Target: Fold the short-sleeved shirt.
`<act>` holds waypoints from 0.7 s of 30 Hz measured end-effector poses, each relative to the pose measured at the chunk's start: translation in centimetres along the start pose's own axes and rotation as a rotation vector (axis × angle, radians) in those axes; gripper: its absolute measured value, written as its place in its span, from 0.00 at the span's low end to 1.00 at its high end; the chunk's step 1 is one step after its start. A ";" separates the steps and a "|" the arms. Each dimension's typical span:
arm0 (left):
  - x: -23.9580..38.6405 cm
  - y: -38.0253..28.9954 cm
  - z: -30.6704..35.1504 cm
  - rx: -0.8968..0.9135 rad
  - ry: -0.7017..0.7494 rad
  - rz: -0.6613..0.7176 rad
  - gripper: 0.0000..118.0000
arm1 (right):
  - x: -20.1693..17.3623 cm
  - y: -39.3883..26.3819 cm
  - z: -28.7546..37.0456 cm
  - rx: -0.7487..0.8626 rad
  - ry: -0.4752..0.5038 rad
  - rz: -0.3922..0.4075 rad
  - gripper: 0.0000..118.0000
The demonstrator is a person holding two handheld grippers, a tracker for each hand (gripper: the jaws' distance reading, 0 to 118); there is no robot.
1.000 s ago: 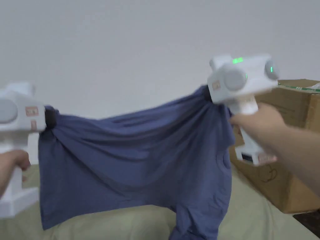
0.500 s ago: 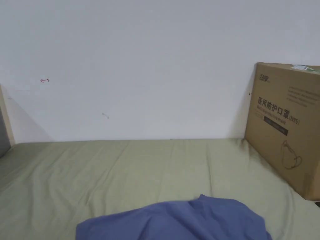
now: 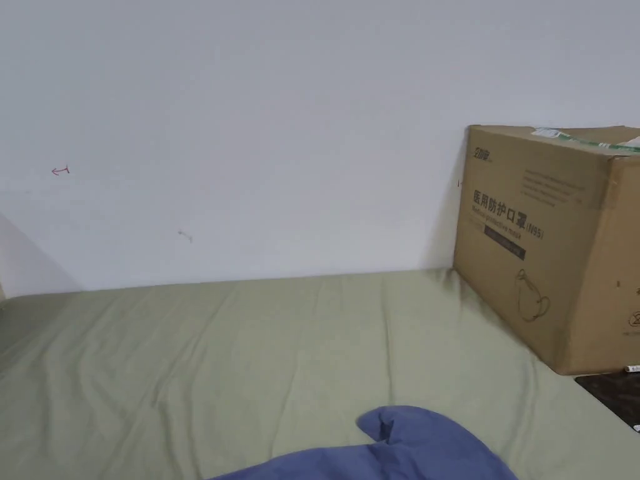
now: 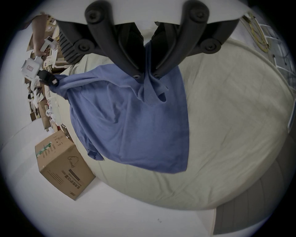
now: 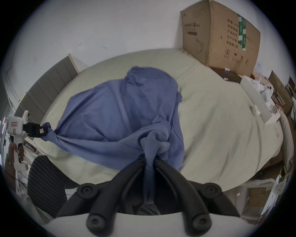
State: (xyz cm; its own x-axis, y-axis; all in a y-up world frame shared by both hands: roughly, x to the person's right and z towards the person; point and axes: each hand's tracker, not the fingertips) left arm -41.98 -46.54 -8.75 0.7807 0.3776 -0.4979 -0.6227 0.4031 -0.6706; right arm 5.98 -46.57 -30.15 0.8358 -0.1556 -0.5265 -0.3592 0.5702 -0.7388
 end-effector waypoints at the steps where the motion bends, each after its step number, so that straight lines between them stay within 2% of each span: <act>1: -0.2 0.2 -0.6 0.001 0.005 -0.002 0.05 | 0.3 0.2 -0.9 -0.031 0.004 -0.037 0.02; 2: -0.2 0.2 -1.5 0.000 0.014 0.007 0.08 | 0.6 0.6 -2.0 -0.073 0.003 -0.087 0.03; 3: -0.3 0.3 -1.8 -0.001 0.021 0.011 0.25 | 0.8 0.8 -2.6 -0.092 -0.004 -0.122 0.19; 4: -0.2 0.2 -1.9 0.003 0.037 0.014 0.53 | 0.9 0.9 -2.8 -0.065 -0.002 -0.184 0.50; 5: -0.1 0.1 -2.1 0.005 0.049 0.011 0.87 | 1.0 1.2 -2.7 -0.061 -0.022 -0.237 0.76; 6: 0.1 -0.1 -2.1 0.006 0.052 0.010 1.00 | 0.8 1.4 -2.4 -0.046 -0.012 -0.257 0.80; 7: 0.3 -0.1 -1.4 0.034 0.044 0.006 0.98 | 0.5 2.0 -1.6 0.000 0.020 -0.246 0.80; 10: 1.3 1.1 1.3 0.115 -0.024 0.013 0.97 | -1.3 4.1 0.9 0.063 -0.013 -0.186 0.80; 13: 3.6 3.4 5.3 0.282 -0.089 -0.060 0.97 | -3.5 6.4 4.5 0.214 -0.013 -0.122 0.80; 17: 6.8 4.4 10.2 0.665 -0.154 -0.173 0.95 | -7.1 8.7 8.8 0.576 0.058 -0.050 0.80; 19: 8.1 4.3 11.6 0.830 -0.127 -0.199 0.95 | -8.7 9.2 9.7 0.742 0.102 0.004 0.80; 20: 8.8 4.3 12.1 0.907 -0.120 -0.216 0.93 | -9.6 9.4 9.9 0.829 0.122 0.030 0.79; 21: 9.3 4.3 12.4 0.959 -0.115 -0.228 0.85 | -10.2 9.6 10.0 0.889 0.143 0.050 0.76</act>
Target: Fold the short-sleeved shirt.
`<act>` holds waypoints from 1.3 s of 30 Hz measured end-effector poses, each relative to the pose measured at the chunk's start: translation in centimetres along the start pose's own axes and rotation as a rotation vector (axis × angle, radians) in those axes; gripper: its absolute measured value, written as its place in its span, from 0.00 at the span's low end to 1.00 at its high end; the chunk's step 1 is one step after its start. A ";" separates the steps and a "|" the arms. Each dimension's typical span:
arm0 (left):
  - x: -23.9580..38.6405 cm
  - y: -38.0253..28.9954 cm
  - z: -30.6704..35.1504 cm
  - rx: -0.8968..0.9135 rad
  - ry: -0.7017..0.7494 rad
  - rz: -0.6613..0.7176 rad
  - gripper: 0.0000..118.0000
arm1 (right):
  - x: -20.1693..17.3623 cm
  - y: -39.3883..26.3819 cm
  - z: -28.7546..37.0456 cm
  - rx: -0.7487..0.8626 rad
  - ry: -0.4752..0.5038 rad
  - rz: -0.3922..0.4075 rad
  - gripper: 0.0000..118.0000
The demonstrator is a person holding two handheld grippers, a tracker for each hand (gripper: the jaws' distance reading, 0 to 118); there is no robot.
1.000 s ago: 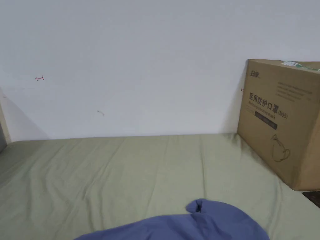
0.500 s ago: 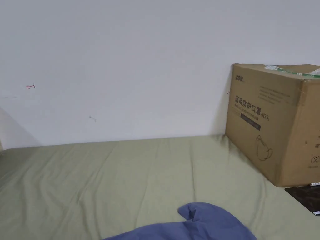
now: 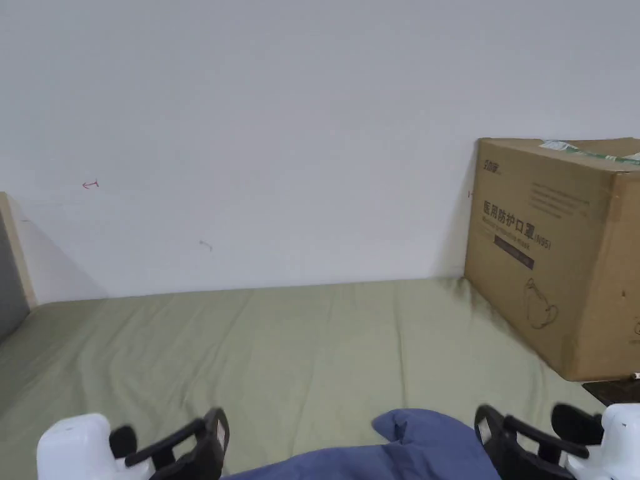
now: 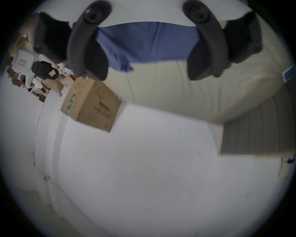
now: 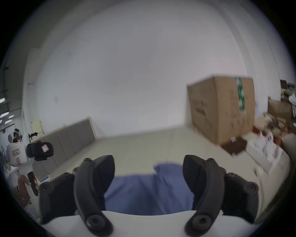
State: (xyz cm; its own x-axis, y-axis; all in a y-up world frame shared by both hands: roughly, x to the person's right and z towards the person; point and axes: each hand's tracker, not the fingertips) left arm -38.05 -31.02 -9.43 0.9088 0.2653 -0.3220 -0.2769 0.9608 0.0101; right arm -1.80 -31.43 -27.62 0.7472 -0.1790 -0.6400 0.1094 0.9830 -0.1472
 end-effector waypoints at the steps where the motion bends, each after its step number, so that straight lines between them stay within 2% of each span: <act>1: 0.5 0.1 0.0 0.053 0.006 -0.028 0.72 | -0.8 0.1 -0.2 0.058 -0.010 0.020 0.67; 2: 0.9 0.2 -0.1 0.080 0.017 -0.053 0.52 | -1.6 0.3 -0.6 0.089 -0.056 0.043 0.46; 3: 1.2 0.3 -0.3 0.090 0.046 -0.075 0.15 | -2.1 0.5 -1.0 0.101 -0.103 0.053 0.02; 4: 1.6 0.3 -0.4 0.095 0.102 -0.104 0.00 | -2.5 0.3 -1.5 0.097 -0.157 0.036 0.00; 6: 1.4 0.1 -0.4 0.098 0.105 -0.079 0.00 | -2.0 0.5 -2.5 0.096 -0.060 -0.061 0.00; 8: 1.1 -0.1 -0.4 0.085 0.095 -0.001 0.00 | -2.6 0.4 -3.2 0.085 -0.109 -0.036 0.00; 13: -1.4 0.7 -2.4 0.039 0.125 0.018 0.00 | -2.2 0.3 -4.0 0.068 -0.101 -0.015 0.00; 14: -2.7 1.6 -3.7 -0.016 0.091 0.083 0.00 | -2.1 0.5 -4.2 0.046 -0.096 -0.015 0.00; 16: -5.5 3.1 -6.9 -0.184 0.112 0.162 0.00 | -2.0 0.2 -4.8 0.000 -0.073 -0.023 0.00; 19: -11.0 3.0 -14.2 -0.655 0.164 0.264 0.00 | -1.8 -0.5 -5.6 -0.057 -0.064 -0.028 0.00; 21: -13.7 0.6 -17.7 -0.838 0.112 0.268 0.00 | -1.6 -1.2 -6.3 -0.096 -0.051 -0.034 0.00; 22: -14.7 -0.9 -19.1 -0.885 0.124 0.248 0.02 | -1.6 -1.4 -6.6 -0.118 -0.045 -0.036 0.00; 23: -15.8 -2.5 -20.4 -0.899 0.168 0.225 0.14 | -1.4 -1.9 -7.0 -0.145 -0.038 -0.036 0.00; 24: -16.6 -3.7 -21.4 -0.921 0.190 0.201 0.55 | -1.3 -2.2 -7.4 -0.166 -0.036 -0.032 0.00; 25: -17.5 -5.5 -22.2 -0.939 0.214 0.197 0.91 | -1.2 -2.7 -7.8 -0.193 -0.036 -0.024 0.00; 26: -18.4 -7.2 -23.4 -0.966 0.228 0.195 1.00 | -1.1 -3.0 -8.0 -0.224 -0.034 -0.015 0.00; 27: -19.0 -8.6 -24.2 -0.996 0.219 0.200 1.00 | -1.0 -3.3 -8.3 -0.248 -0.029 -0.008 0.00; 28: -19.6 -10.2 -25.1 -0.950 0.205 0.193 0.98 | -0.8 -3.7 -8.6 -0.272 -0.022 -0.001 0.00; 29: -20.8 -11.5 -24.8 -0.987 0.244 0.172 0.95 | -0.7 -4.1 -8.8 -0.293 -0.019 0.008 0.00; 33: -21.9 -15.7 -27.1 -1.003 0.260 0.142 0.95 | -0.1 -5.3 -9.3 -0.348 -0.017 0.029 0.00; 35: -22.3 -18.5 -27.4 -1.030 0.260 0.079 0.98 | 0.1 -5.6 -9.3 -0.373 -0.016 0.019 0.00; 36: -22.3 -19.7 -27.5 -1.018 0.244 0.010 1.00 | 0.4 -5.9 -9.4 -0.386 -0.021 0.010 0.00; 37: -19.4 -18.3 -26.8 -1.000 0.292 -0.106 1.00 | 0.6 -6.0 -9.5 -0.396 -0.026 0.005 0.00; 39: -18.5 -18.5 -25.5 -0.952 0.321 -0.150 1.00 | 1.1 -6.4 -9.7 -0.408 -0.035 0.006 0.00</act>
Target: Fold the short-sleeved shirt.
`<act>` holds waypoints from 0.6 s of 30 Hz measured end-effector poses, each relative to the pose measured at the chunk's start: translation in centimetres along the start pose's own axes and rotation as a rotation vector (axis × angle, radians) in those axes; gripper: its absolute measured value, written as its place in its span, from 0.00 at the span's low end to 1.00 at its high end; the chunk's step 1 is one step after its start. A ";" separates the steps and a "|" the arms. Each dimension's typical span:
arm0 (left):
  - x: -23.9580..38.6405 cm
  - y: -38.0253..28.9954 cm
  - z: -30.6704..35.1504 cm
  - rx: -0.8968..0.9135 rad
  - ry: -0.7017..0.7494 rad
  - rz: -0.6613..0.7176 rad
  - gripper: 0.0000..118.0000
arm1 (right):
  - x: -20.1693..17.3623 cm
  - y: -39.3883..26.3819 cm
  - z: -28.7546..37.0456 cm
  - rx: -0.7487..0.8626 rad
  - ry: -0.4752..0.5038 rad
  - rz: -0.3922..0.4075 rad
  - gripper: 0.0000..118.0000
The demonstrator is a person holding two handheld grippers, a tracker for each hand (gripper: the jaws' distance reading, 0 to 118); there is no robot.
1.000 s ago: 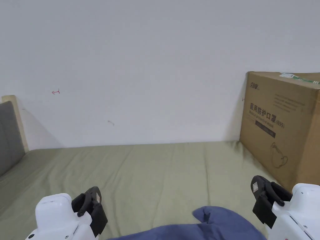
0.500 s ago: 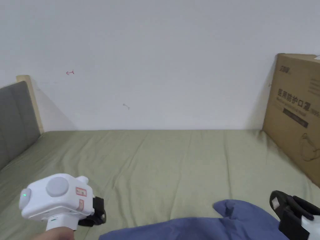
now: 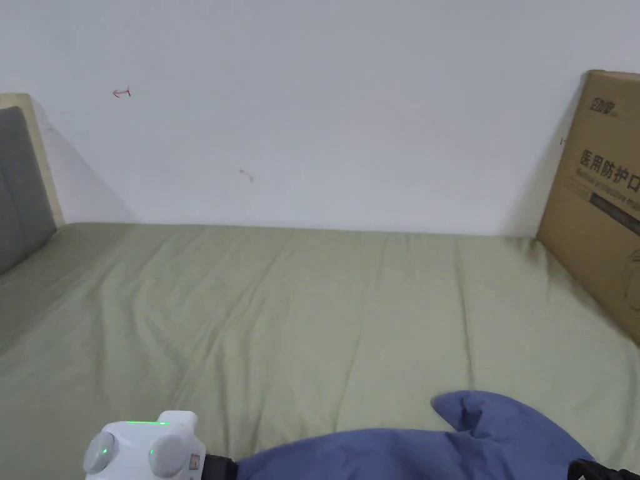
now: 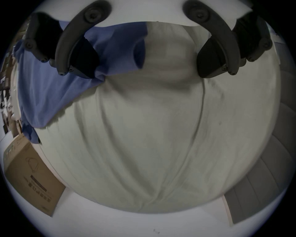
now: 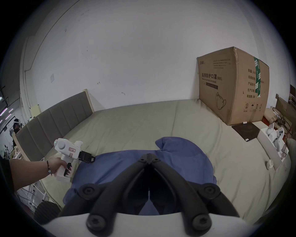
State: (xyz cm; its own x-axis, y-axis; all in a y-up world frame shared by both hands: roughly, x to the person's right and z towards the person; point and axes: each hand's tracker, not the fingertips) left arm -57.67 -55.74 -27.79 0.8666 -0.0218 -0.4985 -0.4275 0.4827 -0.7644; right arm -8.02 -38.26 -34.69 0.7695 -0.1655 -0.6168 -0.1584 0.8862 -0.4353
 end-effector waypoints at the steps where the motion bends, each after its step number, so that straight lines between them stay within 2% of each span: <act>1: 0.5 0.1 0.8 0.029 -0.001 0.011 0.96 | 0.4 0.0 -0.3 -0.003 -0.003 0.000 0.00; 2: 1.0 0.2 1.8 0.049 -0.014 0.015 0.89 | 0.9 0.1 -0.6 -0.008 -0.003 -0.003 0.00; 3: 1.0 0.0 2.7 0.071 -0.012 0.015 0.71 | 1.3 0.2 -1.0 -0.012 0.000 -0.007 0.00; 4: 1.0 -0.2 3.9 0.107 -0.010 -0.003 0.48 | 2.1 0.6 -1.5 -0.017 0.006 -0.013 0.00; 5: 0.7 -0.2 5.0 0.132 -0.004 -0.034 0.17 | 2.9 1.0 -2.3 -0.022 0.007 -0.018 0.00; 6: 0.2 0.4 5.5 0.127 -0.068 -0.038 0.01 | 3.8 1.7 -3.3 -0.033 0.004 -0.017 0.00; 8: -0.1 0.2 6.8 0.109 -0.090 -0.034 0.01 | 5.7 2.8 -5.4 -0.068 0.027 -0.020 0.00; 9: -0.2 -0.1 7.4 0.062 -0.155 -0.002 0.01 | 6.8 3.4 -6.8 -0.096 0.085 -0.042 0.00; 10: -1.1 0.4 7.9 0.096 -0.156 0.007 0.01 | 8.2 4.2 -8.7 -0.151 0.127 -0.072 0.00; 12: -1.6 0.5 9.6 0.166 -0.135 0.040 0.01 | 10.5 5.6 -12.6 -0.258 0.090 -0.089 0.00; 13: -1.9 0.6 10.2 0.178 -0.137 0.063 0.01 | 11.5 6.3 -14.7 -0.318 0.054 -0.076 0.17; 14: -2.1 0.9 11.1 0.159 -0.145 0.067 0.01 | 12.4 6.9 -16.7 -0.365 -0.016 -0.046 0.52; 15: -2.2 0.8 11.4 0.156 -0.145 0.077 0.01 | 13.3 7.2 -18.6 -0.415 -0.053 -0.033 0.95; 16: -2.3 0.5 11.8 0.159 -0.138 0.081 0.01 | 14.5 7.3 -21.1 -0.524 -0.071 -0.042 1.00; 18: -2.8 0.4 12.0 0.173 -0.116 0.078 0.01 | 16.2 7.2 -23.6 -0.564 -0.094 -0.083 1.00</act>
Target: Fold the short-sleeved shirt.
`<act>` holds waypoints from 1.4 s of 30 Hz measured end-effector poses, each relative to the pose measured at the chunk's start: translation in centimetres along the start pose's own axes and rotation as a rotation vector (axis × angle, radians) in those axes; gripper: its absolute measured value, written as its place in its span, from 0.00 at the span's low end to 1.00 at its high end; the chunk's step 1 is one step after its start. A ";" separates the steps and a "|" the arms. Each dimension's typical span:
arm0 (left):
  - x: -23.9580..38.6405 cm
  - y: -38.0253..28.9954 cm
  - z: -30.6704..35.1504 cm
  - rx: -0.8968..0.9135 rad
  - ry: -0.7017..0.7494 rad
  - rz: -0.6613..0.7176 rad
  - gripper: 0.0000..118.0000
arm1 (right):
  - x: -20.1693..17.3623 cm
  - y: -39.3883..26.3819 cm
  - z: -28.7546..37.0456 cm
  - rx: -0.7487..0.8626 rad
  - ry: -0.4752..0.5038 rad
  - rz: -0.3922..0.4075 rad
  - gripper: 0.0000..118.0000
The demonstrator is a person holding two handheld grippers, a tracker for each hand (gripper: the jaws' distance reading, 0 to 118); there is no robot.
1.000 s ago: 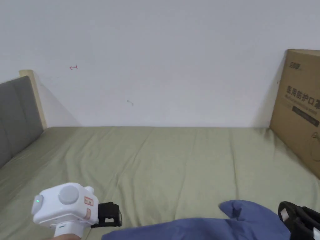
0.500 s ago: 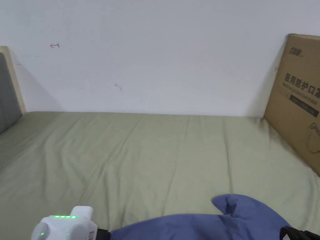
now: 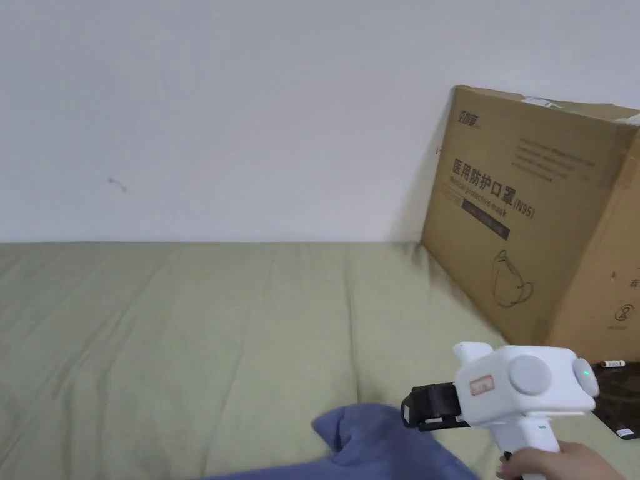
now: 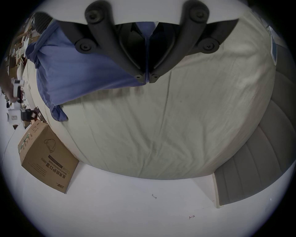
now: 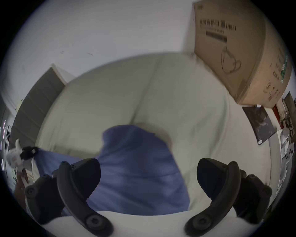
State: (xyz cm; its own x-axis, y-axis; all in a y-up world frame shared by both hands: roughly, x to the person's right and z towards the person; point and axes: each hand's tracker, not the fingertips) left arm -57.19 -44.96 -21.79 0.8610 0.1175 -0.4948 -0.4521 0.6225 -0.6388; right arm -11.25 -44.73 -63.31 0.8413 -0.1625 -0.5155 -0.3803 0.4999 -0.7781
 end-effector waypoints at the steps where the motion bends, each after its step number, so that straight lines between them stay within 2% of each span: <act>1: 0.0 -0.2 0.0 -0.002 0.007 -0.002 0.01 | 0.5 0.5 -1.4 -0.032 -0.025 -0.019 1.00; 6: -0.6 -1.4 -0.3 -0.018 0.041 0.026 0.01 | 1.4 1.1 -7.4 -0.214 -0.078 -0.044 0.99; 9: -1.1 -1.9 -1.2 -0.037 0.039 0.043 0.01 | 0.2 -0.3 -9.5 -0.268 -0.082 0.070 0.92; 10: -0.9 -2.0 -1.4 -0.048 0.046 0.035 0.01 | -0.3 -0.7 -9.3 -0.236 -0.132 0.117 0.92; 12: -1.2 -2.2 -1.8 -0.061 0.053 0.018 0.01 | -0.2 -0.7 -8.5 -0.207 -0.108 0.083 0.89; 14: -1.1 -2.2 -1.7 -0.066 0.055 0.015 0.01 | -0.5 -1.3 -7.3 -0.177 -0.097 0.088 0.72; 16: -1.2 -2.2 -1.2 -0.061 0.048 0.024 0.01 | -1.1 -1.8 -6.0 -0.141 -0.091 0.122 0.26; 17: -1.1 -2.1 -0.8 -0.058 0.042 0.035 0.01 | -1.4 -2.1 -5.3 -0.133 -0.042 0.134 0.02; 18: -1.1 -2.1 -0.4 -0.055 0.035 0.046 0.01 | -1.6 -2.4 -4.8 -0.140 0.007 0.129 0.02; 21: -1.1 -1.7 1.4 -0.033 0.022 0.067 0.01 | -2.2 -3.4 -1.2 -0.043 0.020 0.108 0.02; 23: -0.9 -1.3 3.4 0.030 -0.005 0.094 0.01 | -2.3 -3.7 3.0 0.085 0.007 0.098 0.02; 25: -0.4 -1.1 5.8 0.100 -0.040 0.097 0.01 | -2.6 -4.0 7.5 0.218 0.050 0.075 0.02; 28: 0.5 0.2 9.5 0.182 -0.050 0.055 0.01 | -3.1 -3.6 13.9 0.307 0.078 0.042 0.02; 33: 1.5 4.4 16.5 0.316 -0.083 0.017 0.01 | -4.2 -2.0 23.8 0.420 0.047 0.082 0.02; 36: 2.0 7.7 20.1 0.393 -0.069 -0.012 0.01 | -4.8 -0.2 29.3 0.482 0.056 0.051 0.02; 42: 2.2 16.0 24.3 0.487 -0.023 -0.043 0.01 | -6.9 5.7 36.3 0.615 0.056 0.071 0.02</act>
State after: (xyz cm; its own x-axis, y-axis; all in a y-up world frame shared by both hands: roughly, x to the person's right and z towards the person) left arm -56.87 -15.88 -18.80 0.8841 0.0975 -0.4570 -0.2590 0.9163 -0.3055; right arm -5.26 -9.84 -51.17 0.7944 -0.1465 -0.5895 -0.1300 0.9070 -0.4006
